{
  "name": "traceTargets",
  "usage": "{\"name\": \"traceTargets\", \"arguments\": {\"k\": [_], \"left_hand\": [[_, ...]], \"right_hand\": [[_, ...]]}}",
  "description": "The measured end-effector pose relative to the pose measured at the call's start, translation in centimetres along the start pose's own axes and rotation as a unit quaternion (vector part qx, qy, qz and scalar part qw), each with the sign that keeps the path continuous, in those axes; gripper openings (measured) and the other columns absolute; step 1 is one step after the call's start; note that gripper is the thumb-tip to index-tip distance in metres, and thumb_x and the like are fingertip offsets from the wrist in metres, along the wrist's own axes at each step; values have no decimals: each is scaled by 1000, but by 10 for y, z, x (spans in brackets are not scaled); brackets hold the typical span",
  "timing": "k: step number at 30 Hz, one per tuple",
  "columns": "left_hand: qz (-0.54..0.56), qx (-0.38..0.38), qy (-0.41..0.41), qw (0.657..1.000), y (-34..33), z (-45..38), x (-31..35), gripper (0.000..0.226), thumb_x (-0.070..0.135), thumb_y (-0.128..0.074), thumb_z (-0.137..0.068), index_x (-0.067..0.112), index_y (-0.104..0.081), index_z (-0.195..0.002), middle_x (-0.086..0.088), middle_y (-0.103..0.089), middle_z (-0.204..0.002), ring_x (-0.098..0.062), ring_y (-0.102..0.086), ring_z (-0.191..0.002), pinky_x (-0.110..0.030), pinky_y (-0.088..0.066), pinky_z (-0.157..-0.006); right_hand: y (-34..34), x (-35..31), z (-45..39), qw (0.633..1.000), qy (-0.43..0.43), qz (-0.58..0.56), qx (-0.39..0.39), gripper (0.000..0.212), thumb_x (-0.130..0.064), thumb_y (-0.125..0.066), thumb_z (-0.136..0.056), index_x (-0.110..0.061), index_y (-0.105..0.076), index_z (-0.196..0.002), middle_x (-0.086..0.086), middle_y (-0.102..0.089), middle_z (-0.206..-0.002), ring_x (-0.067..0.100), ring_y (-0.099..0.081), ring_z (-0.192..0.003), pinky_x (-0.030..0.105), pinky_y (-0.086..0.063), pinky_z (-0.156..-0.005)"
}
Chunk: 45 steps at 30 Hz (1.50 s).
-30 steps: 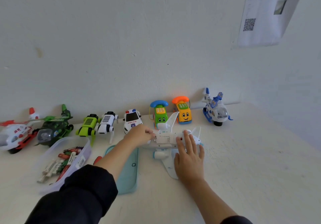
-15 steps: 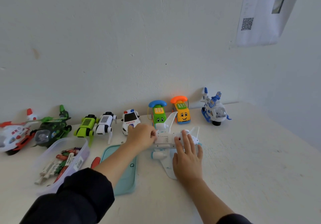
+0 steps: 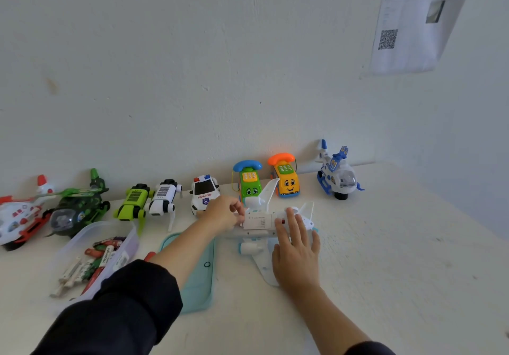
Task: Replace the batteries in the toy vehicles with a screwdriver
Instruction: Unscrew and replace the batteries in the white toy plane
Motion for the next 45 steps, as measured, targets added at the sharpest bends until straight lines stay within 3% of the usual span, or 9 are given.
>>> {"name": "traceTargets", "arguments": {"k": [4, 15, 23, 28, 31, 35, 40, 43, 45], "left_hand": [[54, -47, -9, 997, 5, 1, 5, 24, 5, -70, -81, 20, -60, -66, 6, -58, -69, -8, -52, -69, -15, -39, -61], [-50, -24, -3, 998, 5, -1, 9, 14, 13, -70, -82, 14, -66, -69, 5, -56, -64, -14, -54, -73, -17, -34, -51], [-93, -8, -21, 995, -3, 3, 18, 12, 10, -59, -88, 11, -67, -80, -10, -67, -92, -24, -62, -91, -28, -44, -72], [-99, -46, -51, 993, 4, -7, 19, 5, 12, -70, -83, 13, -66, -84, 0, -59, -86, -15, -53, -83, -23, -39, -69], [-94, -44, -48, 993, 2, -11, 20, 36, 12, -75, -77, 25, -41, -73, -1, -54, -87, -17, -49, -81, -25, -36, -63], [-97, -57, -46, 993, 2, -15, 18, 32, 15, -75, -78, 25, -45, -70, 3, -54, -85, -15, -51, -81, -20, -37, -59], [105, 0, -34, 994, 19, -9, 1, 22, 17, -62, -89, 19, -55, -67, 2, -55, -70, -16, -50, -72, -26, -37, -65], [-15, 96, 18, 995, 49, 1, -23, 15, 19, -50, -93, 11, -57, -82, -5, -57, -81, -25, -54, -84, -27, -36, -64], [-184, 17, 81, 979, 63, 12, -40, 17, 16, -44, -95, 8, -56, -103, -10, -59, -100, -27, -56, -96, -27, -41, -70]], "right_hand": [[1, 0, 0, 1000, -5, -4, -3, 74, -12, -82, -55, -17, -50, -122, 9, -34, -144, 27, -32, -130, 58, -44, -88], [1, 0, 1, 1000, -2, -11, 7, 75, -11, -81, -54, -17, -49, -122, 9, -34, -144, 27, -33, -129, 58, -45, -87], [0, 1, -1, 999, -23, 9, 20, 45, -22, -41, -74, -18, -46, -119, 8, -33, -143, 27, -34, -128, 60, -44, -87], [0, 2, 1, 1000, -14, 6, 26, 54, -16, -64, -65, -17, -47, -117, 8, -32, -143, 28, -34, -127, 60, -44, -87], [0, 2, 1, 1000, -12, 6, 23, 55, -16, -65, -65, -18, -47, -117, 8, -32, -143, 28, -33, -128, 61, -44, -87], [-1, 2, 0, 1000, -15, -1, 17, 64, -15, -77, -61, -19, -47, -117, 9, -33, -143, 27, -33, -128, 60, -43, -88], [1, 2, 0, 999, -30, 3, 19, 53, -22, -56, -69, -20, -46, -121, 7, -32, -143, 27, -34, -127, 61, -44, -87], [3, 1, 0, 1000, -26, 12, 4, 50, -30, -40, -79, -32, -44, -129, 9, -35, -143, 30, -32, -128, 62, -41, -88], [3, 1, 0, 1000, -17, 26, -5, 46, -36, -37, -82, -40, -46, -127, 11, -36, -143, 32, -31, -129, 63, -40, -89]]}}
Point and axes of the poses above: each hand's wrist, its own z-axis away from the middle knuckle, its own y-axis out of the back of the hand, x = y × z, the point moved 3 cm from there along -z, towards the middle knuckle
